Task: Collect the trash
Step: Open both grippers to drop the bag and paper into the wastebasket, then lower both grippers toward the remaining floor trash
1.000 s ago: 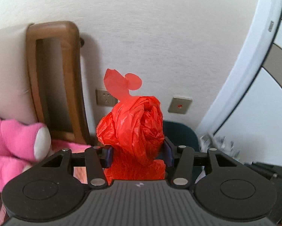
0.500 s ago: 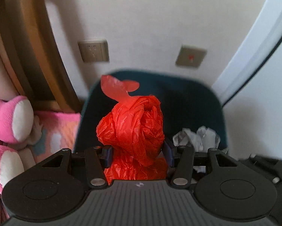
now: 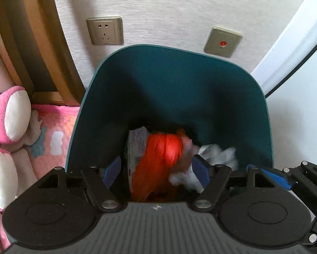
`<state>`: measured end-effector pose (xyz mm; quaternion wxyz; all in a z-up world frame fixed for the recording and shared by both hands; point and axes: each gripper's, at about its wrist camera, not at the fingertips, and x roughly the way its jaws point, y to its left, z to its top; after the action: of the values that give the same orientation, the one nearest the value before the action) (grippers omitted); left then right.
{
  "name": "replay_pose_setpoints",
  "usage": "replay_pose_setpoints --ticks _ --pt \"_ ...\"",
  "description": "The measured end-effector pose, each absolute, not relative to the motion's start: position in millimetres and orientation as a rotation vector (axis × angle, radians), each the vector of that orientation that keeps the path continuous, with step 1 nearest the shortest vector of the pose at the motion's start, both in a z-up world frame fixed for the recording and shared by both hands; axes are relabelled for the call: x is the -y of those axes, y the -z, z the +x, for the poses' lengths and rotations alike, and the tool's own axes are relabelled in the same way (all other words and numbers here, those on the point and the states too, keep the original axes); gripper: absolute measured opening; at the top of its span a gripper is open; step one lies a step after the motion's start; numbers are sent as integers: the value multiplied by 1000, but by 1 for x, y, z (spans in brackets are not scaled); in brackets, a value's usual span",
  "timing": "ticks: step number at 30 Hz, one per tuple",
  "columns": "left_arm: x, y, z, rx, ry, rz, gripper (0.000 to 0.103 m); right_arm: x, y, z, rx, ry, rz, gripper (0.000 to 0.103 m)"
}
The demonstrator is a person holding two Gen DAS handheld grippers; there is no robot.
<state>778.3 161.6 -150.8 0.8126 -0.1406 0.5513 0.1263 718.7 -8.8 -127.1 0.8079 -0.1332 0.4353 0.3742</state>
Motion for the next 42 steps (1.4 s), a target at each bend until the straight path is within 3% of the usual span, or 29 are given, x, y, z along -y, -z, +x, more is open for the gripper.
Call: replay_pose_setpoints --ticks 9,21,25,31,37,40,42 --pt "-164 109 736 -1065 -251 -229 74 22 99 696 -879 -803 -221 54" --pt "-172 57 615 -908 -165 -216 74 63 66 627 -799 -785 -112 59" --pt "-175 52 567 -870 -135 -205 80 74 59 593 -771 -769 -93 60" --pt "-176 72 509 -890 -102 -183 82 91 70 538 -785 -727 -39 67" --pt "-172 123 472 -978 -126 -186 83 105 121 501 -855 -691 -10 71" --pt "-169 159 461 -1015 -143 -223 98 109 154 492 -873 -688 -61 71" --pt "-167 185 456 -1032 -154 -261 101 110 180 490 -902 -694 -78 72"
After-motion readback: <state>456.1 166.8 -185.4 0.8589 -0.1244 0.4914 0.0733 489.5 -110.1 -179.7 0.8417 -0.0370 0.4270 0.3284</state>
